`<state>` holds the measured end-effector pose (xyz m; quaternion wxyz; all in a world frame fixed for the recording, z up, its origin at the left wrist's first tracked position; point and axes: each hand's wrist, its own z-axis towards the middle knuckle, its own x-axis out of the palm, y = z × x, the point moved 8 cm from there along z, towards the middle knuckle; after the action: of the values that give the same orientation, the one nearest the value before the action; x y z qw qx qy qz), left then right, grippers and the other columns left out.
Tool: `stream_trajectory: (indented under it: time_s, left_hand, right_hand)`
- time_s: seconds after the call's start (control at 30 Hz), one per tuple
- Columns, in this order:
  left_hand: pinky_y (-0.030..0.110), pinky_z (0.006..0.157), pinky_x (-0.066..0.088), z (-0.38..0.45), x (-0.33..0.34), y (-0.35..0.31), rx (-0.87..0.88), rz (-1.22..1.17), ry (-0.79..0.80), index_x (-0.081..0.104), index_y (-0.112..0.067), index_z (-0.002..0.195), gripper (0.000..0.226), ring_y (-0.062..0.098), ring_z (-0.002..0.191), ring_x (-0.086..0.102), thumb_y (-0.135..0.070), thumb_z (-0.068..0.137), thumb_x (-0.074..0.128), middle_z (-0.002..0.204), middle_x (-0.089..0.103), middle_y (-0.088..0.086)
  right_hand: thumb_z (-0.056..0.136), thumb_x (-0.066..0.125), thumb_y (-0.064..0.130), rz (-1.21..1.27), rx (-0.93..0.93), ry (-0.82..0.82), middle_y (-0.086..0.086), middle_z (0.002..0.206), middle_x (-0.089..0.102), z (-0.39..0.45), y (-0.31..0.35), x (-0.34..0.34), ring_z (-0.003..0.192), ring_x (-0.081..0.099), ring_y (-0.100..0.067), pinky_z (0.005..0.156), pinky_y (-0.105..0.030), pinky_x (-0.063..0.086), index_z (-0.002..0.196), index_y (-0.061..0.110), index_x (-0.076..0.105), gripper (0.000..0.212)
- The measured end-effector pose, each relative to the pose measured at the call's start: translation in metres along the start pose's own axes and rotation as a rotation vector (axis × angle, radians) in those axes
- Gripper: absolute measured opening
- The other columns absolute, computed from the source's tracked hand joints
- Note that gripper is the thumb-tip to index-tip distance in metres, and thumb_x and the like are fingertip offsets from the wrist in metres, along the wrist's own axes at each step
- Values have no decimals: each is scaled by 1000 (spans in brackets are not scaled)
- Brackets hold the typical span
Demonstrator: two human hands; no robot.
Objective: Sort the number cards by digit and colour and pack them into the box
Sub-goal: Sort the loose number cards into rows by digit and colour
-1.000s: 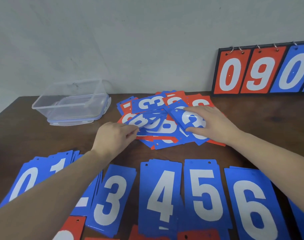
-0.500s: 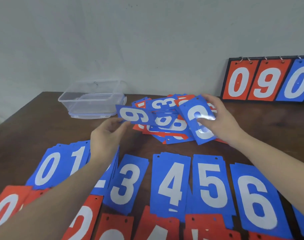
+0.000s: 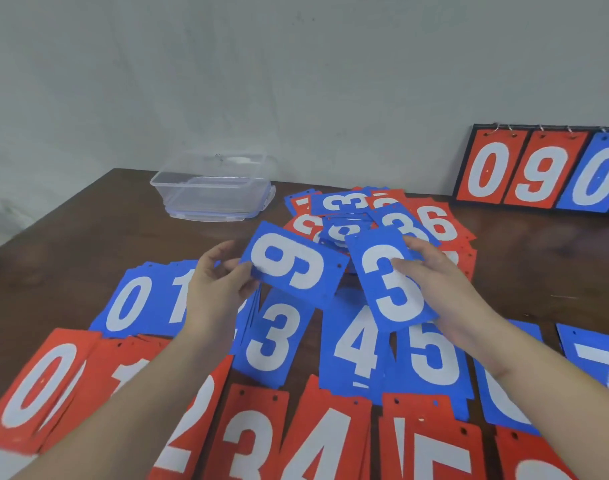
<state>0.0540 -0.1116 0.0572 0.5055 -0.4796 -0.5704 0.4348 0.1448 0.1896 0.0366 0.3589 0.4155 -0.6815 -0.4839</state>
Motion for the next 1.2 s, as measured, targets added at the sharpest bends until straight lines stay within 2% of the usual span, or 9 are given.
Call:
stream_trajectory:
  time_s: [0.1, 0.33, 0.53, 0.63, 0.77, 0.87, 0.97, 1.1, 1.2]
  left_hand:
    - [36, 94, 55, -8, -10, 2, -26, -18, 12, 55, -21, 133, 44, 16, 89, 73, 1, 96, 60, 84, 69, 0]
    - [32, 82, 58, -27, -27, 3, -53, -86, 42, 56, -24, 127, 40, 20, 90, 74, 3, 98, 54, 98, 72, 6]
    - [31, 80, 57, -33, -58, 2, -93, -120, -18, 59, -16, 96, 17, 20, 85, 73, -2, 100, 51, 102, 75, 7]
    - [33, 86, 57, -35, -75, 2, -115, -166, -54, 55, -15, 88, 16, 20, 79, 71, -4, 100, 51, 93, 74, 4]
    - [38, 95, 56, -39, -93, -3, -112, -177, -72, 54, -12, 88, 11, 23, 79, 72, -6, 98, 55, 79, 73, -1]
    - [43, 98, 55, -43, -104, -6, -87, -120, -68, 56, -15, 84, 12, 23, 94, 72, -12, 94, 62, 82, 66, 4]
    - [38, 89, 56, -49, -115, -8, -50, -93, -48, 53, -18, 78, 21, 27, 106, 71, -14, 95, 63, 95, 61, 13]
    - [36, 84, 60, -57, -129, -6, -39, -127, -59, 55, -15, 98, 15, 21, 92, 71, -3, 95, 65, 81, 63, 6]
    - [40, 87, 57, -65, -137, -9, -20, -124, -85, 50, -23, 132, 48, 16, 92, 72, 1, 93, 66, 85, 69, 3]
  right_hand:
    - [98, 66, 23, 7, 32, -28, 7, 94, 77, -13, -6, 2, 79, 77, -22, 62, -37, 61, 127, 38, 55, 35]
    - [97, 66, 22, -24, 23, -53, -4, 121, 67, -29, -9, 16, 82, 77, -21, 63, -34, 60, 131, 28, 54, 36]
    - [96, 68, 18, -35, 37, -23, -2, 107, 74, -38, -13, 31, 84, 77, -20, 56, -30, 60, 114, 25, 59, 21]
    - [96, 67, 17, -68, 26, 6, -1, 102, 78, -41, -13, 45, 85, 77, -22, 60, -33, 61, 112, 21, 59, 18]
    - [94, 69, 12, -174, 23, 63, -1, 100, 78, -38, -19, 67, 88, 77, -23, 84, -48, 61, 120, 19, 50, 33]
    - [91, 71, 5, -269, -12, 109, -3, 107, 76, -33, -19, 87, 90, 76, -26, 78, -47, 61, 138, 28, 39, 61]
    - [91, 72, 3, -295, -66, 113, -3, 125, 68, -26, -20, 104, 90, 76, -23, 75, -43, 63, 149, 37, 33, 78]
    - [91, 73, 7, -438, -97, 114, -2, 124, 65, -16, -27, 123, 71, 74, -17, 73, -38, 63, 148, 32, 37, 72]
    - [92, 72, 11, -624, -139, 121, 1, 111, 67, -10, -31, 137, 61, 68, -13, 63, -27, 58, 146, 29, 41, 65]
